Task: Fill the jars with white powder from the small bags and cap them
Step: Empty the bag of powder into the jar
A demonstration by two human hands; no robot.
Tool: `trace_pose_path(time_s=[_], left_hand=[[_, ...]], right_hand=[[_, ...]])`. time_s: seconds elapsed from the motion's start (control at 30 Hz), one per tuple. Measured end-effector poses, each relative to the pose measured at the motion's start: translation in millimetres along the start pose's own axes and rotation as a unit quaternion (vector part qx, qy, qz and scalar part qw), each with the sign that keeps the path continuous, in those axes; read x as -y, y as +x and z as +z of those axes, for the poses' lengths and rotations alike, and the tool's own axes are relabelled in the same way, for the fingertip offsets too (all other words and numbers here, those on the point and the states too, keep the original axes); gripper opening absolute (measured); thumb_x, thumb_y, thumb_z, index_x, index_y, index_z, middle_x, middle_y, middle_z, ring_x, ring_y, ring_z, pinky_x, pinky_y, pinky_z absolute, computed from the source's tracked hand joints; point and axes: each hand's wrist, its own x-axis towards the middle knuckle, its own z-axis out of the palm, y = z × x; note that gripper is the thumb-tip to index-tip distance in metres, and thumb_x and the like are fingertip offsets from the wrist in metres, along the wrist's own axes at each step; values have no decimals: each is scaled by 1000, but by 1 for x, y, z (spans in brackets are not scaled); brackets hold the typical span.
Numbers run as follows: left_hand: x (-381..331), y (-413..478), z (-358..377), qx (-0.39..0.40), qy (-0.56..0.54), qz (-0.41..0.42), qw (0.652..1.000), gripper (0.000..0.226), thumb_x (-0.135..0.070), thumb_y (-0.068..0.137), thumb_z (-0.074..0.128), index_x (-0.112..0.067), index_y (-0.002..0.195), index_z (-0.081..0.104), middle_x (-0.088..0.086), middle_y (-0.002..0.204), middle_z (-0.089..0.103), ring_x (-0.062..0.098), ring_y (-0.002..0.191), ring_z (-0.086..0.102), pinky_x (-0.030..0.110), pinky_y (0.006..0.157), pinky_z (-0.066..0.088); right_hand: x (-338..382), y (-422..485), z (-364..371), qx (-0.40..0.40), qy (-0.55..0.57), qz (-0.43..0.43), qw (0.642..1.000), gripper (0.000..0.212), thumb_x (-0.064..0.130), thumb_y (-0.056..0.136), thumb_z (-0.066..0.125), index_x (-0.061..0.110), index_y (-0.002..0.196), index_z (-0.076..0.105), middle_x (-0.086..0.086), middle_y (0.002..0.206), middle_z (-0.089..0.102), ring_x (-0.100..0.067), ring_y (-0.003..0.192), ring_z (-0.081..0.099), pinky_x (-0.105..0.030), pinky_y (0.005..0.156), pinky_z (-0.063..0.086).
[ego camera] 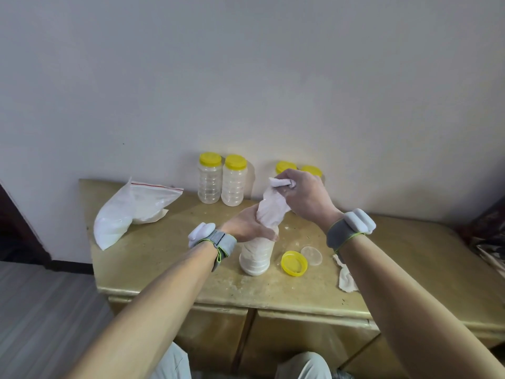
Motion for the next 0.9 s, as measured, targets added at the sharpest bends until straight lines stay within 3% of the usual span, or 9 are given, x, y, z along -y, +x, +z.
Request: trace_pose_path(time_s=[0.07,0.13,0.23,0.4,0.53,0.6,0.7,0.8,0.9], left_hand=[[0,-1,0,3,-11,-2,1000,71,-18,71,88,-27,132,53,-7,124,65,13,116,59,28,95,46],[-1,-1,0,5,-10,-4,1000,75,-19,70,88,-26,135,53,-7,126,65,13,117,59,30,96,45],[0,0,0,8,-8,-2,1000,81,-25,64,88,-27,137,53,-8,125,65,14,118,59,34,101,47],[-2,-3,1,6,3,-4,1000,81,-36,55,86,-31,130,55,-9,122,66,15,116,59,36,102,48],[-5,-5,1,9,5,-11,1000,82,-37,54,87,-32,130,55,-10,122,66,14,116,60,39,105,47],[-4,-5,1,12,2,-11,1000,85,-37,53,87,-32,131,54,-11,124,66,13,117,59,40,106,47],[-6,-6,1,11,-1,-13,1000,80,-35,56,88,-33,128,54,-10,124,65,13,118,59,39,106,46],[-6,-6,0,11,-6,-14,1000,69,-25,66,88,-31,125,55,-8,124,65,14,119,58,35,104,46],[-9,-7,0,10,10,-12,1000,85,-40,55,88,-30,132,54,-10,126,64,12,119,57,40,107,45]], right_hand=[[-1,1,-1,-7,-5,14,1000,5,31,88,68,29,84,66,10,75,62,-18,82,59,-34,69,48],[-1,3,-2,-28,5,24,999,16,39,86,70,29,77,63,10,73,62,-18,80,59,-35,66,48],[-1,3,-5,-9,6,13,1000,6,27,90,65,30,85,67,12,74,61,-19,84,59,-32,67,46],[-2,2,-5,5,20,2,1000,21,14,92,57,28,101,70,9,85,65,-15,88,58,-22,65,43],[-4,2,-4,-48,34,15,998,5,27,87,69,28,82,66,11,76,64,-14,81,59,-28,65,47],[-4,1,-5,-37,21,11,999,12,31,85,72,28,77,65,9,72,62,-15,77,58,-30,63,46],[-6,1,-4,-10,36,-11,999,7,21,86,69,27,91,70,12,79,64,-14,84,59,-26,66,44],[-6,2,-4,40,19,-14,999,27,16,87,68,25,113,67,7,95,66,-14,91,58,-20,70,42],[-10,2,-1,-4,61,-4,998,27,14,89,65,22,115,64,4,92,69,-13,81,58,-8,61,41]])
